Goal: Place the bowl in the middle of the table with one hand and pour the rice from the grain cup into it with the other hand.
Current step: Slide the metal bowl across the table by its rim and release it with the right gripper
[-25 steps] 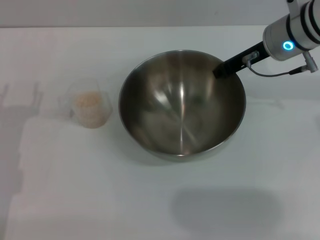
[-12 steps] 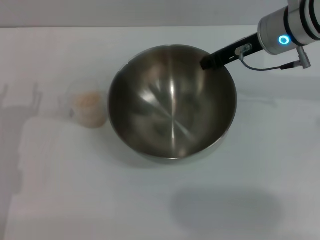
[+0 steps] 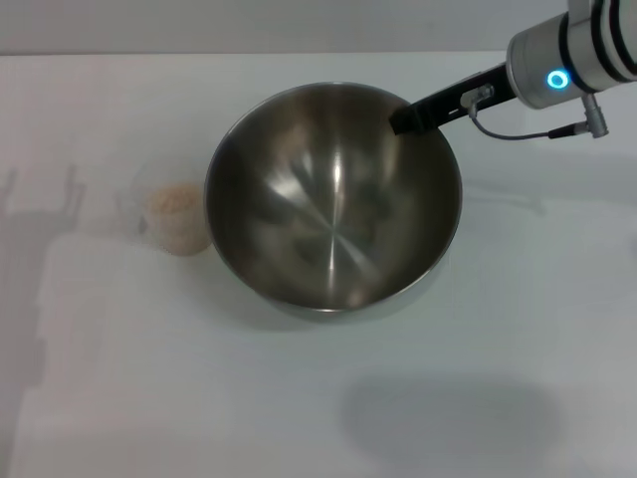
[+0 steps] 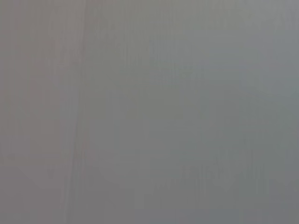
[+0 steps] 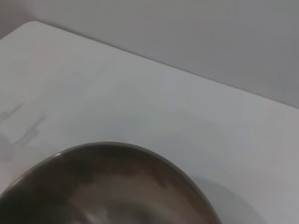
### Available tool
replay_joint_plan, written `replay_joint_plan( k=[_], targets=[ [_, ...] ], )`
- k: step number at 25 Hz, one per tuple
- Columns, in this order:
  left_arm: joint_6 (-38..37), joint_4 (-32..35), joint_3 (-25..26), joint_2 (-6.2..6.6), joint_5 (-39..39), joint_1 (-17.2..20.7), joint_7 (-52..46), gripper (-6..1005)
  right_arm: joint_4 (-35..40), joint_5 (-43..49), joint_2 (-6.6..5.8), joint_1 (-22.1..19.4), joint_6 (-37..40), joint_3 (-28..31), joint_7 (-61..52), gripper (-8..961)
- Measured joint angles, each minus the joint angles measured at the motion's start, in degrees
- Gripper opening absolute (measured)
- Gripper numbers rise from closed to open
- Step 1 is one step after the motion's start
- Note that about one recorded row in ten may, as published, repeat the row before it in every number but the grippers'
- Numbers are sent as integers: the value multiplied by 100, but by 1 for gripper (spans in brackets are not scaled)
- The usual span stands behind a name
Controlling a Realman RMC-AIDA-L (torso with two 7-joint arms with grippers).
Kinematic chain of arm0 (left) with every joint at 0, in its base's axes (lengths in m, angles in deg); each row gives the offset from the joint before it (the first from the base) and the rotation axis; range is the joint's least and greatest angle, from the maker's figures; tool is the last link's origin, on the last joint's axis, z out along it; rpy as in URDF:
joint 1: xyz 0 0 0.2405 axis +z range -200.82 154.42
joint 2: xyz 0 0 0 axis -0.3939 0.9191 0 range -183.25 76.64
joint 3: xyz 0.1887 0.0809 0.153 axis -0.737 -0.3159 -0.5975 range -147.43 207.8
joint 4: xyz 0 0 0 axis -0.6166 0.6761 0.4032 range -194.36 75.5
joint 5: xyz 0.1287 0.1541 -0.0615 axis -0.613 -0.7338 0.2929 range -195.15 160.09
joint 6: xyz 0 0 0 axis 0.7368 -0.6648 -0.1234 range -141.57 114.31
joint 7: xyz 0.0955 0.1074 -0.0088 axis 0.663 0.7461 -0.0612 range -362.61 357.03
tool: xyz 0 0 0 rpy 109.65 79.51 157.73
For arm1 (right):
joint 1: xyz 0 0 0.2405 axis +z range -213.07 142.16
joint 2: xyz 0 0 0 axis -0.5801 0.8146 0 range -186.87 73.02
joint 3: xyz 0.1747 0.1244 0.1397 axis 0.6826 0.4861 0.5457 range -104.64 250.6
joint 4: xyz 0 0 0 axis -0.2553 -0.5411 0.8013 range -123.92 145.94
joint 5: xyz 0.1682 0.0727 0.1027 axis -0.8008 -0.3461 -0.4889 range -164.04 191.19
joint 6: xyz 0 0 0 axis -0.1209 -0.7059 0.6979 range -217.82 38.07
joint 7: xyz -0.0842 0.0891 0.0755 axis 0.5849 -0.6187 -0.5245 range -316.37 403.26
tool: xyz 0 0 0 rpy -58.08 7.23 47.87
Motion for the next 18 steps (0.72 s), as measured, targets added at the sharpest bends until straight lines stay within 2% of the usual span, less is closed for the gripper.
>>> replay_joint_plan(
  k=[18],
  targets=[
    [4, 8, 0, 9, 11, -26, 0, 671, -741, -62, 4, 273, 348, -183, 137, 31]
  ],
)
